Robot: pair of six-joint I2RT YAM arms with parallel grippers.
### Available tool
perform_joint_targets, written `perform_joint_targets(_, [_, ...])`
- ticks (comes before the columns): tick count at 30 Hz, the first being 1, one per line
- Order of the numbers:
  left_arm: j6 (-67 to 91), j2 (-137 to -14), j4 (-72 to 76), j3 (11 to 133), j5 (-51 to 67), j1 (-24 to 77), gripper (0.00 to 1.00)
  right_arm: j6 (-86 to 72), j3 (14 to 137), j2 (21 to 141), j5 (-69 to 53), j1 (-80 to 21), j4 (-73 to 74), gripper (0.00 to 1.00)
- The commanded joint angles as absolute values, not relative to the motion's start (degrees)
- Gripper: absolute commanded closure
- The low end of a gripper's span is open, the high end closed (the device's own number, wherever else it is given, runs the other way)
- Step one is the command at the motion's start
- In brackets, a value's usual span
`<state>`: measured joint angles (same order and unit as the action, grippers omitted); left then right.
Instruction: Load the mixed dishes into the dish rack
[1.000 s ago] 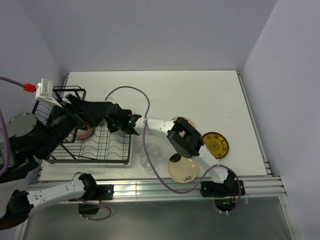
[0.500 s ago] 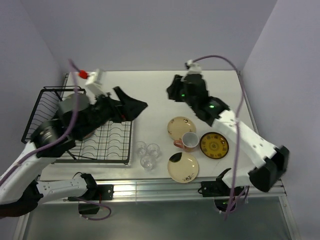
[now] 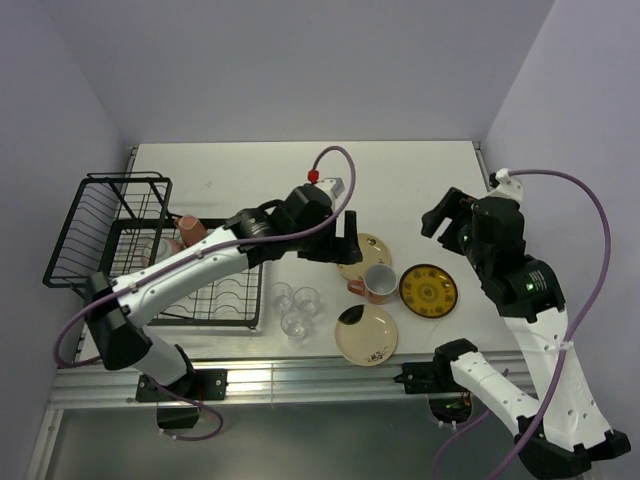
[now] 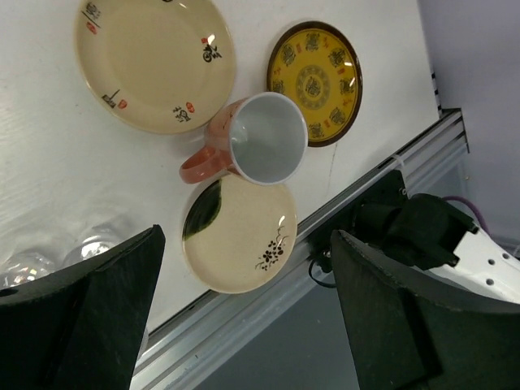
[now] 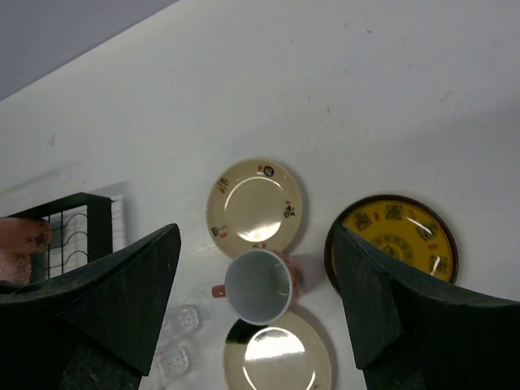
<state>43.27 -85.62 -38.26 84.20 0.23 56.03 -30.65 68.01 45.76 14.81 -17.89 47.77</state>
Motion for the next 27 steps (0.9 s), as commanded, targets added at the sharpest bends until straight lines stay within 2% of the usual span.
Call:
perform_joint_targets(1, [39.7,-89.6,-34.9,88.0,3.3,57.0,0.11,-32.1,67.8,42.8,11.7,-15.5,54.2,0.17])
perform_joint_targets(6, [38.6,-96.3,-32.7,89.0,4.1,58.1,0.12,-34.3,66.7,38.6,8.4,-15.1,56.2,0.17])
perform_joint_targets(20, [34.0,-111.5,-35.0,97.5,0.5,58.8,0.12,-32.3,69.3,35.3,11.8,-15.0,61.0,0.17])
perform_joint_targets(27, [33.3,-113.9,-32.7,95.3,1.3,58.7,0.19,-32.3,70.3,34.9,12.1,-15.0,62.4,0.16])
